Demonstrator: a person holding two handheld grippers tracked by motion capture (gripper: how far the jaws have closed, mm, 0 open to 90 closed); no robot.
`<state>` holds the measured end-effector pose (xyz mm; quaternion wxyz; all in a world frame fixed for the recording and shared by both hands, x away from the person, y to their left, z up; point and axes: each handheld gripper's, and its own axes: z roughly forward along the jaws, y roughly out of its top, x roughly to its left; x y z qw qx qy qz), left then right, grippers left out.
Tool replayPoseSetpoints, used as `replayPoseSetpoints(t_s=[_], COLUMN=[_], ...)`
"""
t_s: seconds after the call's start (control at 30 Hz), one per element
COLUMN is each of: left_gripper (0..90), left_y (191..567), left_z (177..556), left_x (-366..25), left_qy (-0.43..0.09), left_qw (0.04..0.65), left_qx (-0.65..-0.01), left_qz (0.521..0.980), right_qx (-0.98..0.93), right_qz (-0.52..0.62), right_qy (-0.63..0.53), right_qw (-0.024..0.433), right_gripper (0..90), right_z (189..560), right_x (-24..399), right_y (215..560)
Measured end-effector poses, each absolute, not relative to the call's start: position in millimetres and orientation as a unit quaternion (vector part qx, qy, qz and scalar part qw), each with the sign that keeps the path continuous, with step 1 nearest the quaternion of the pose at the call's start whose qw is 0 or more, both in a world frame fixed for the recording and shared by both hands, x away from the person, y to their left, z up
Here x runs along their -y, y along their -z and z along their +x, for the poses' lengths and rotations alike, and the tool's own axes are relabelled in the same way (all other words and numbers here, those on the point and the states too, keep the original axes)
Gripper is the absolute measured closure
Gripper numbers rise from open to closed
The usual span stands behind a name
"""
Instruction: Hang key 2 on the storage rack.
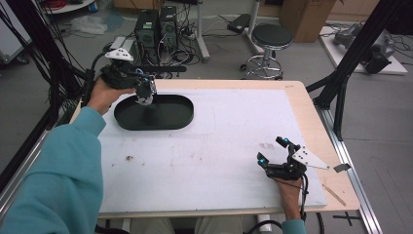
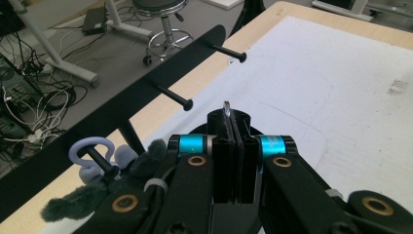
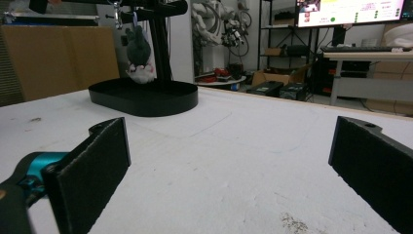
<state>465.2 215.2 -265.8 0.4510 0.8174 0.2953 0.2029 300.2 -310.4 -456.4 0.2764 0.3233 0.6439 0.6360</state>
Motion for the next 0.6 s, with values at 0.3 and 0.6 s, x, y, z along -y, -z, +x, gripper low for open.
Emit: replayPoseSetpoints(t_s=[0.3,0.6], left_gripper=[88.3,88.3], left_y=[262.2,262.5], left_z=[478.5,487.8], left_x=[-206.3,-199.4], left_qy=[-0.204,-0.199], left_qw=[0.439,0.432], left_qx=[-0.293,-0.298], left_qz=[0.824,0.828], right_qx=[-0.643,-0.644], right_qz=[0.324,0.327], right_qy=[-0.636,-0.636], right_qw=[0.276,0.273], right_gripper=[0.7,0.7], right_z=[300.1,299.8], right_x=[310.3,310.6], right_y=[456.4,456.4])
